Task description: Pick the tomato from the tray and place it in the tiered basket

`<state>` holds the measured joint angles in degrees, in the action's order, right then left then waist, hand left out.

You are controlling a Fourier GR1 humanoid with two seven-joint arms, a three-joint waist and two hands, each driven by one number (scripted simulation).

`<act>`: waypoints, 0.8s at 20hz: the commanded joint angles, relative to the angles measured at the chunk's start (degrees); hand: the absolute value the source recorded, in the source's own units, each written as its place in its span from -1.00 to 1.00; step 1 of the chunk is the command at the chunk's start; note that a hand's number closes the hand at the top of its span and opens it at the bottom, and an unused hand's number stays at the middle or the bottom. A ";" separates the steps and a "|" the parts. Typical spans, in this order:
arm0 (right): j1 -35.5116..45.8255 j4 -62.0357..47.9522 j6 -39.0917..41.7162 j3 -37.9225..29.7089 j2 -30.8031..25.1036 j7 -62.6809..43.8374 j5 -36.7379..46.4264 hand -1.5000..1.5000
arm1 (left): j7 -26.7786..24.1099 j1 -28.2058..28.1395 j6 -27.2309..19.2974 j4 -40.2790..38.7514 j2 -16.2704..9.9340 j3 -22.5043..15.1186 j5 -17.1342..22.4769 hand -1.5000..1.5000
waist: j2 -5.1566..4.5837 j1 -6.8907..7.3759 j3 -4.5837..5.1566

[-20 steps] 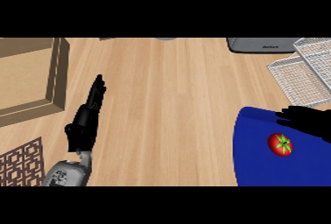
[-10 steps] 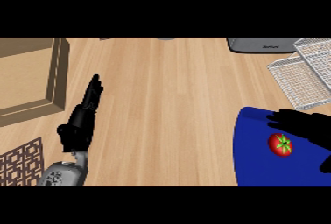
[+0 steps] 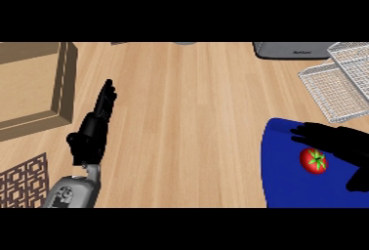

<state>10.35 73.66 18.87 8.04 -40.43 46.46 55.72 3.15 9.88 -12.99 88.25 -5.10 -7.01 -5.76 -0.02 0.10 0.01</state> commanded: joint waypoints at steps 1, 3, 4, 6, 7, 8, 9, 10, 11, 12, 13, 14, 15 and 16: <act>0.81 0.55 4.75 -1.39 0.21 2.94 -0.65 -1.00 | 0.50 -1.67 0.86 1.43 -0.33 0.65 -0.36 0.00 | 0.05 -0.02 0.00; 0.82 -4.87 0.54 -1.56 0.46 6.21 -0.24 -1.00 | -1.54 1.25 1.73 -2.94 -0.64 2.72 0.55 0.00 | -0.04 -0.05 -0.01; -1.79 -1.15 1.30 -0.62 2.05 3.11 -0.56 -1.00 | 3.54 -1.77 -1.37 3.88 1.20 -1.76 -3.39 0.00 | 0.09 -0.06 -0.02; -0.46 -2.14 0.68 -0.64 5.30 0.61 -0.44 -1.00 | 1.06 -2.56 1.32 3.51 0.61 -0.38 -0.86 0.00 | 0.05 0.03 -0.01; 0.41 -6.41 -2.66 -0.96 6.66 1.93 -0.56 1.00 | -3.95 -2.62 -1.16 -1.70 2.78 -1.64 -3.26 0.00 | -0.06 0.05 -0.02; 1.40 -5.20 -1.68 -2.28 5.71 2.36 0.62 1.00 | 1.84 -1.79 1.47 2.26 0.39 0.73 -1.43 0.00 | 0.02 0.04 -0.01; -0.08 -2.96 -3.58 -2.25 6.96 1.81 -0.02 1.00 | -1.13 -0.85 1.03 -0.52 1.06 1.23 -1.23 0.00 | 0.02 -0.11 -0.01; -0.90 -5.74 -8.03 -3.14 6.45 5.46 -0.30 1.00 | 1.92 -0.96 0.81 3.30 0.45 0.75 -1.75 0.00 | 0.03 0.01 -0.03; -1.30 -2.23 -8.99 -3.61 5.71 4.55 0.45 1.00 | -0.38 -1.44 -0.85 -0.38 3.01 -1.23 -3.45 0.00 | 0.04 -0.23 -0.01; -1.32 -4.26 -12.48 -2.29 7.25 5.63 2.34 1.00 | 0.65 -2.51 -0.82 2.12 3.33 -2.03 -3.47 0.00 | 0.03 -0.01 -0.03; 0.80 -3.92 -12.54 -1.37 9.09 3.91 3.22 1.00 | -0.38 -1.76 2.52 1.41 -0.35 1.56 -0.83 0.00 | 0.00 0.14 -0.02; -0.47 -4.57 -14.79 -3.07 8.20 6.62 2.51 1.00 | -0.92 -1.23 0.35 0.01 1.85 0.51 -2.36 0.00 | 0.00 -0.05 -0.02; -2.33 -6.34 -17.69 -3.08 9.17 6.53 3.76 1.00 | -0.12 -4.00 -0.86 4.36 2.46 -0.92 -3.53 0.00 | 0.04 0.08 -0.03; -4.21 0.58 -14.66 -2.70 8.97 4.49 3.38 1.00 | -1.64 -5.05 0.63 3.07 1.31 -0.48 -3.29 0.00 | 0.10 -0.18 0.00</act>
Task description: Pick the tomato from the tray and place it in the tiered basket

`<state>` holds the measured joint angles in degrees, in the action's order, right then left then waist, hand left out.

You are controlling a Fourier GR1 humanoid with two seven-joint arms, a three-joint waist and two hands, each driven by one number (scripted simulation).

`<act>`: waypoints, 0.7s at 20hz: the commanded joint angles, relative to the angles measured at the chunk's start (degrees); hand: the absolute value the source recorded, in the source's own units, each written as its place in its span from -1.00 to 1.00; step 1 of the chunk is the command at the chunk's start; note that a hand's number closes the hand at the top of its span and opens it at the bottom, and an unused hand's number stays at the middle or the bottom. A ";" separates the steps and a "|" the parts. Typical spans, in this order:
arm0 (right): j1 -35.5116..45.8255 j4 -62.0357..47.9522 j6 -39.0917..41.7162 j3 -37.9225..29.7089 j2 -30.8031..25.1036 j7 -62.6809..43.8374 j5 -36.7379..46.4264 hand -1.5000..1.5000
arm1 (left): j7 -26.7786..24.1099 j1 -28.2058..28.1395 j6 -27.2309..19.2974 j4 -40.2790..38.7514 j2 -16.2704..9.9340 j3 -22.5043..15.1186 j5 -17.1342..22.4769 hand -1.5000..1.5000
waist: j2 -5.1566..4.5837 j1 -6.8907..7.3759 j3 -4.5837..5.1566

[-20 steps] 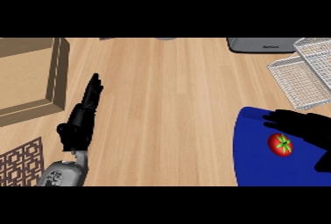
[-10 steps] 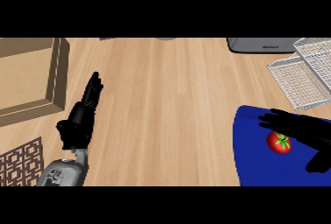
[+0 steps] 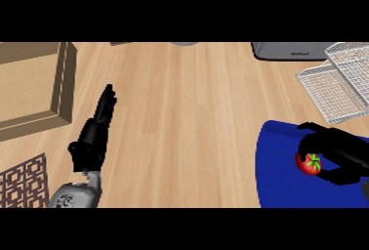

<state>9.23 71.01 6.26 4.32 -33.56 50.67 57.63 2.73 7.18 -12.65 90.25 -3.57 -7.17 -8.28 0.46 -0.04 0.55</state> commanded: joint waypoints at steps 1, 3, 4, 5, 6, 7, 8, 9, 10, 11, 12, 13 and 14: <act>-1.01 -0.01 -2.24 0.31 3.21 0.80 1.30 1.00 | 0.38 1.58 0.03 -1.70 0.52 0.78 -0.53 0.00 | -0.45 0.00 -0.55; -0.35 -0.27 -2.83 -1.00 3.96 -0.67 1.25 1.00 | 2.40 5.84 -1.45 -4.25 1.76 1.14 -1.60 0.00 | -0.47 -0.11 -0.56; 0.34 -2.90 -2.74 -2.53 3.23 -5.80 2.98 1.00 | -0.83 -1.35 2.01 0.52 -1.39 1.88 1.19 0.00 | -0.44 0.37 -0.55; -2.65 -1.35 -3.25 -3.08 1.94 -9.32 4.68 1.00 | -1.61 1.91 0.15 -3.82 0.52 1.94 0.39 0.00 | -0.48 -0.48 -0.51; -2.83 -4.28 -4.56 -5.12 0.22 -12.86 6.73 1.00 | -1.69 0.43 1.41 -2.05 -0.85 2.42 1.30 0.00 | -0.53 -0.22 -0.50; -2.28 -3.52 -1.66 -6.17 -2.13 -17.73 8.56 1.00 | -1.31 -0.51 0.69 -1.39 0.18 0.33 -0.24 0.00 | -0.34 -0.46 -0.40; -2.55 -2.33 -0.25 -6.16 -1.40 -23.20 10.36 1.00 | -0.30 1.10 1.10 -1.11 -0.35 1.88 1.07 0.00 | -0.23 -0.84 -0.30; -3.37 -4.30 -0.78 -7.42 -2.96 -26.46 12.60 1.00 | -0.50 0.26 0.87 -0.78 -0.04 1.08 0.49 0.00 | -0.33 -0.75 -0.34; -4.32 -2.73 -0.51 -7.87 -1.71 -29.27 12.66 1.00 | 0.08 0.11 1.30 -1.19 -0.59 1.47 0.69 0.00 | -0.23 -1.09 -0.38; -4.61 1.24 1.83 -7.94 -1.44 -31.54 12.38 1.00 | -0.80 -0.40 0.20 -1.86 -0.34 1.69 -0.09 0.00 | -0.09 -1.32 -0.35; -4.01 0.70 2.56 -10.43 -3.04 -32.07 11.48 1.00 | -1.02 -2.46 -0.59 0.97 1.37 -1.04 -1.27 0.00 | -0.03 -0.66 -0.44; -4.60 5.30 3.15 -9.71 -1.28 -35.88 12.48 1.00 | -0.90 0.63 -0.59 -1.55 1.05 0.68 -0.71 0.00 | -0.12 -1.30 -0.41; -6.34 7.04 2.06 -10.45 0.10 -37.39 12.25 1.00 | 2.04 0.86 1.26 1.15 -1.09 2.24 0.84 0.00 | -0.10 -0.89 -0.48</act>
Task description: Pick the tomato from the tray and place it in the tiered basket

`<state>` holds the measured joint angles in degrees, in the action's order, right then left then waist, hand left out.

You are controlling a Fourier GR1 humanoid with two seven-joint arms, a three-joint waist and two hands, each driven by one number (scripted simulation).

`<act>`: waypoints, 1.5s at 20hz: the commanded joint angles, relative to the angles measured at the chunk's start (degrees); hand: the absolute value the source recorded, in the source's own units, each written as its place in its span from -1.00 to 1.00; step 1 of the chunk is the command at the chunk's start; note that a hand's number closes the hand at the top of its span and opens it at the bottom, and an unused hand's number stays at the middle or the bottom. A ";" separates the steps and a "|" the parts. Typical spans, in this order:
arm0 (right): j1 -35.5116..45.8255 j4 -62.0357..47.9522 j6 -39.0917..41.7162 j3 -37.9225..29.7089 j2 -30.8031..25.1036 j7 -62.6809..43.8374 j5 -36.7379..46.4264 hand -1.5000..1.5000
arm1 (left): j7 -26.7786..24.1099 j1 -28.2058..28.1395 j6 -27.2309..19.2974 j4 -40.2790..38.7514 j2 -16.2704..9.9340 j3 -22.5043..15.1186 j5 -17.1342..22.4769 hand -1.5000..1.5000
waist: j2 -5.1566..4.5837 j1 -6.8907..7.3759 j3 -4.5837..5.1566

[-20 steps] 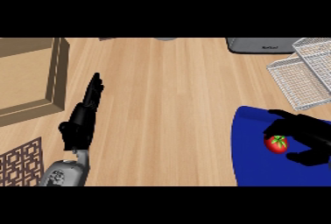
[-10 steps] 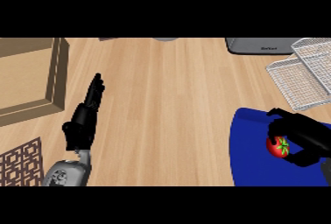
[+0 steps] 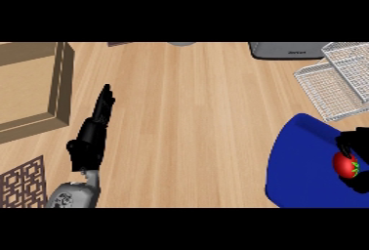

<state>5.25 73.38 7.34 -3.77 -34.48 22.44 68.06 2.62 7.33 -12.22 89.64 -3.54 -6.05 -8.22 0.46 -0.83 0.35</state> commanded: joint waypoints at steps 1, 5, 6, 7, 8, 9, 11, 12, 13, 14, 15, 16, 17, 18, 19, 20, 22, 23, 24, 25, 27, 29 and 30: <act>-0.73 6.27 2.56 -2.45 1.63 -10.91 1.94 1.00 | -1.36 2.51 -0.09 -3.56 0.96 0.78 0.40 0.00 | -0.35 -0.11 -0.27; -2.95 19.39 9.42 -8.82 -0.60 -13.56 -3.59 1.00 | -1.31 2.42 0.96 -3.40 -1.56 3.35 1.16 0.00 | -0.22 -0.36 -0.25; -3.48 22.02 11.95 -11.40 -1.92 -13.39 -5.88 1.00 | -0.92 -1.15 0.44 0.14 -0.14 0.65 0.25 0.00 | -0.08 -0.17 -0.27; -4.75 27.34 14.40 -12.03 -1.68 -15.07 -6.77 1.00 | 0.71 0.44 -0.03 -0.53 1.06 0.30 0.38 0.00 | 0.01 -0.70 -0.24; -0.30 27.21 17.70 -14.98 -3.46 -15.24 -9.65 1.00 | 2.18 -0.09 0.62 1.05 0.01 0.49 0.50 0.00 | 0.05 -0.26 -0.24; 0.24 29.20 19.24 -17.56 -4.19 -15.41 -11.89 1.00 | 0.28 -1.04 2.24 1.53 -1.69 1.75 1.75 0.00 | 0.12 -0.35 -0.21; 1.35 30.53 22.94 -22.24 -6.65 -14.95 -15.39 1.00 | -1.17 -1.01 2.05 -0.71 -1.31 2.19 1.74 0.00 | -0.13 -0.18 -0.26; 2.82 33.49 27.21 -24.04 -7.76 -16.51 -17.66 1.00 | 1.02 2.04 1.24 -0.46 -1.06 2.83 1.65 0.00 | -0.02 -0.59 -0.23; 2.84 33.39 29.60 -27.14 -9.68 -16.00 -19.59 1.00 | 0.60 -2.58 1.14 2.73 -0.31 0.68 0.94 0.00 | 0.03 -0.08 -0.27; 4.67 35.46 32.42 -27.80 -7.98 -19.38 -21.36 1.00 | -0.04 -1.56 1.71 1.29 -1.14 1.23 0.79 0.00 | -0.06 -0.04 -0.26; 4.96 37.43 36.05 -29.88 -9.44 -19.77 -23.49 1.00 | -0.12 -1.60 1.71 1.20 -0.47 1.31 1.44 0.00 | -0.06 -0.14 -0.25; 7.86 32.55 36.06 -32.51 -12.98 -17.83 -24.43 1.00 | -2.25 -1.11 0.05 -0.96 1.46 -0.36 -0.49 0.00 | -0.26 0.16 -0.28; 10.07 32.55 38.99 -31.50 -13.00 -20.62 -24.93 1.00 | -1.33 -3.33 0.70 1.45 1.07 -1.19 -0.63 0.00 | -0.30 0.74 -0.29; 11.87 31.42 40.46 -32.04 -15.32 -20.79 -25.26 1.00 | -1.26 -1.29 0.69 0.86 1.06 -0.41 -0.31 0.00 | -0.36 0.77 -0.30; 13.49 35.51 44.09 -32.65 -12.96 -25.95 -27.20 1.00 | -1.05 -5.19 -1.29 3.29 3.18 -4.34 -3.17 0.00 | -0.17 0.80 -0.27; 16.94 27.52 40.43 -30.63 -14.15 -24.91 -25.68 1.00 | 1.85 -0.17 2.57 2.80 -1.70 1.83 0.87 0.00 | -0.47 1.37 -0.31; 21.17 25.64 44.68 -32.86 -15.39 -26.54 -29.83 1.00 | -0.25 -2.14 2.36 2.51 -0.27 0.68 1.05 0.00 | -0.43 1.41 -0.28; 25.54 24.00 46.57 -32.50 -13.81 -30.01 -31.83 1.00 | 1.26 1.82 1.09 -0.20 1.08 0.07 -0.26 0.00 | -0.54 1.56 -0.24; 23.79 22.87 46.09 -35.46 -12.34 -28.22 -33.76 1.00 | -0.16 0.35 3.08 0.68 -1.61 2.57 1.70 0.00 | -0.41 1.21 -0.27; 27.27 20.08 45.99 -33.74 -11.60 -30.98 -33.81 1.00 | -0.66 -0.55 1.09 0.54 1.32 -0.95 -0.79 0.00 | -0.51 1.71 -0.27; 30.13 18.74 43.70 -30.72 -8.96 -34.31 -33.18 1.00 | 1.12 2.84 2.02 -0.84 0.15 1.12 0.18 0.00 | -0.62 1.73 -0.29; 28.88 18.26 42.57 -28.77 -12.58 -31.82 -32.70 1.00 | -0.16 2.08 1.94 -1.87 0.82 0.96 -0.27 0.00 | -0.50 1.11 -0.32; 31.45 14.57 40.45 -27.62 -13.56 -31.54 -31.75 1.00 | 0.64 -0.25 2.38 1.21 0.83 0.53 0.47 0.00 | -0.52 1.45 -0.33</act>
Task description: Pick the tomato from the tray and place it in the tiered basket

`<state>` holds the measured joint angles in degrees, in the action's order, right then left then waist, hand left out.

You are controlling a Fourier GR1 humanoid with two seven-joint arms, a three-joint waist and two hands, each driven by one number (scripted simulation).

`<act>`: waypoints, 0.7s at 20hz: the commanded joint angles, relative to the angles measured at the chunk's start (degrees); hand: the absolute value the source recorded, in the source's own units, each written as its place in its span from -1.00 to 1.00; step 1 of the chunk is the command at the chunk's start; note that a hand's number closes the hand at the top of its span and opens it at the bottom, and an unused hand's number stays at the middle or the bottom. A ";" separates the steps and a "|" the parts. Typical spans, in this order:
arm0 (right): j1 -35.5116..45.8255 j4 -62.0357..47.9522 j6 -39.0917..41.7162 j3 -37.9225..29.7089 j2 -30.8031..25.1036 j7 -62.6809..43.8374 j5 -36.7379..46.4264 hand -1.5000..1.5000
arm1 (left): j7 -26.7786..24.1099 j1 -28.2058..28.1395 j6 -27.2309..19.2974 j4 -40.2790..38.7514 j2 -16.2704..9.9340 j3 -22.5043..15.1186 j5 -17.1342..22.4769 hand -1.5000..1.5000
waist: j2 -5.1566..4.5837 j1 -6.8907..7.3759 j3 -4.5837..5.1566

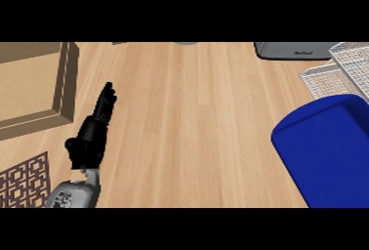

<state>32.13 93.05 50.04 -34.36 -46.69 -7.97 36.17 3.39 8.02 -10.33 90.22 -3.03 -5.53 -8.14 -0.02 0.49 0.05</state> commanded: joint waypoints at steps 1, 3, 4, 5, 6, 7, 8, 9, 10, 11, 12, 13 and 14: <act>8.44 -10.20 -3.87 4.35 -2.88 -1.03 1.40 1.00 | -0.87 1.63 -1.57 -2.17 2.29 -1.06 -1.35 0.00 | -0.21 0.45 -0.02; 9.35 -12.89 -8.63 6.45 -0.73 -0.96 3.27 1.00 | 1.10 2.38 0.08 -1.74 0.21 0.97 -0.13 0.00 | -0.22 0.43 -0.03; 9.60 -12.41 -8.87 7.36 -1.27 -1.05 3.52 1.00 | 1.46 -0.82 -0.62 1.20 1.50 -1.40 -1.24 0.00 | -0.09 0.31 -0.04; 9.26 -16.61 -11.33 8.27 -3.07 2.31 5.51 1.00 | -1.96 1.98 -2.56 -3.88 2.79 -0.84 -2.47 0.00 | -0.25 0.25 -0.04; 9.87 -16.59 -12.17 10.21 -3.08 1.75 6.92 1.00 | -2.66 -0.06 -0.11 -1.84 0.91 -0.61 -1.31 0.00 | -0.19 0.38 -0.03; 6.12 -20.33 -16.46 8.06 -4.51 7.63 8.00 1.00 | -0.68 0.72 1.05 -0.50 -0.24 1.45 0.80 0.00 | -0.25 0.33 -0.07; 14.49 -23.73 -16.23 12.79 -3.85 3.38 9.52 1.00 | 1.45 4.11 0.58 -2.15 0.37 0.79 -0.33 0.00 | -0.43 1.09 -0.03; 9.74 -21.70 -17.03 10.84 -3.33 5.77 8.26 1.00 | 1.42 0.18 1.09 0.84 0.16 0.26 -0.10 0.00 | -0.09 0.21 -0.05; 12.74 -27.17 -18.62 12.25 -5.23 7.58 10.17 1.00 | -2.07 2.59 3.31 -3.07 -2.36 4.20 2.64 0.00 | -0.36 0.68 -0.04; 9.28 -31.04 -23.22 12.11 -5.80 12.89 11.95 1.00 | 1.13 2.32 -0.14 0.29 1.32 -0.41 -0.99 0.00 | -0.44 0.85 -0.11; 11.92 -31.06 -22.51 13.71 -5.73 11.68 12.18 1.00 | 1.48 0.85 0.58 0.84 -0.19 1.08 -0.39 0.00 | -0.24 0.64 -0.06; 14.60 -36.39 -24.53 13.84 -7.63 13.32 13.62 1.00 | -0.99 1.30 0.59 -2.59 0.60 0.78 -0.46 0.00 | -0.48 1.03 -0.06; 13.96 -36.59 -26.06 14.95 -6.18 13.77 14.22 1.00 | -0.16 1.64 0.55 -1.13 0.70 0.80 -0.36 0.00 | -0.31 0.69 -0.06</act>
<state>43.92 64.22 29.55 -22.11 -51.97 1.74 47.16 3.37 9.46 -9.71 89.21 -2.70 -4.73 -8.37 -0.33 1.17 0.00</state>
